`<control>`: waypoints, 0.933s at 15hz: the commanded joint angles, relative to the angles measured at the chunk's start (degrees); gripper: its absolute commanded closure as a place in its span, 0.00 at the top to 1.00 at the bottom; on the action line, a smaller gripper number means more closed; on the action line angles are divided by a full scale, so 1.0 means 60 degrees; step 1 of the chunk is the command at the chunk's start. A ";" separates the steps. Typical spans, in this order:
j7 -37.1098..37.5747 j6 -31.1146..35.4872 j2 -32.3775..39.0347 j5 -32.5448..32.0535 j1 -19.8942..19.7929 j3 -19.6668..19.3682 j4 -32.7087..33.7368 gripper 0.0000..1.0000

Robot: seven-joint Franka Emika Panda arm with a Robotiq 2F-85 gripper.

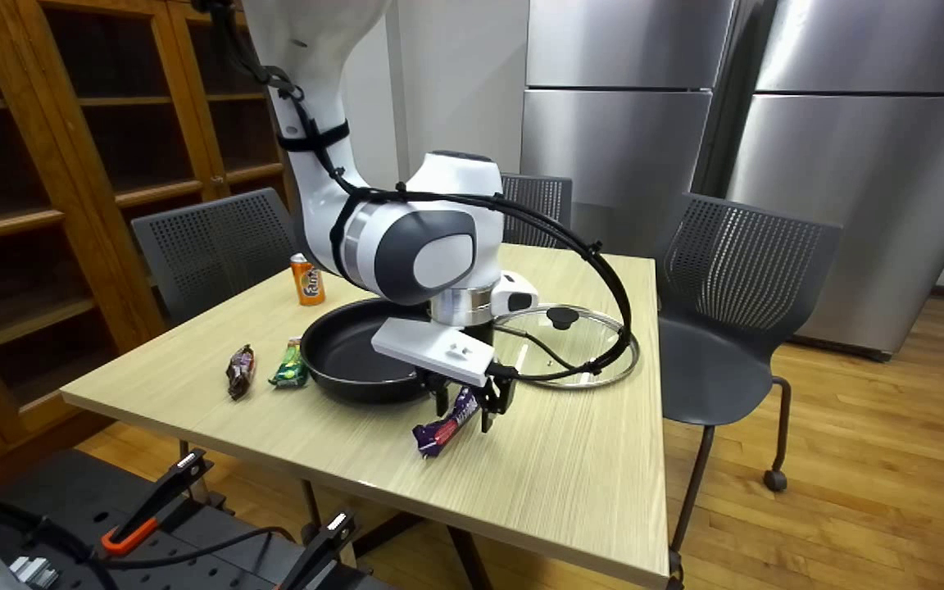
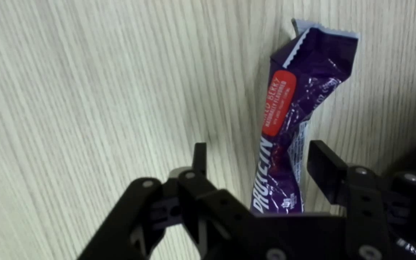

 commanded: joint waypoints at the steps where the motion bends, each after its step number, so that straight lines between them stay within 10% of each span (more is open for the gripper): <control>1: 0.0329 0.0084 -0.0239 -0.0324 0.0181 -0.0173 -0.0154 0.42; 7: 0.0333 0.0138 -0.0258 -0.0342 0.0194 -0.0226 -0.0146 0.00; 14: -0.0073 -0.0173 -0.1408 -0.0281 -0.0168 -0.0053 -0.0727 0.03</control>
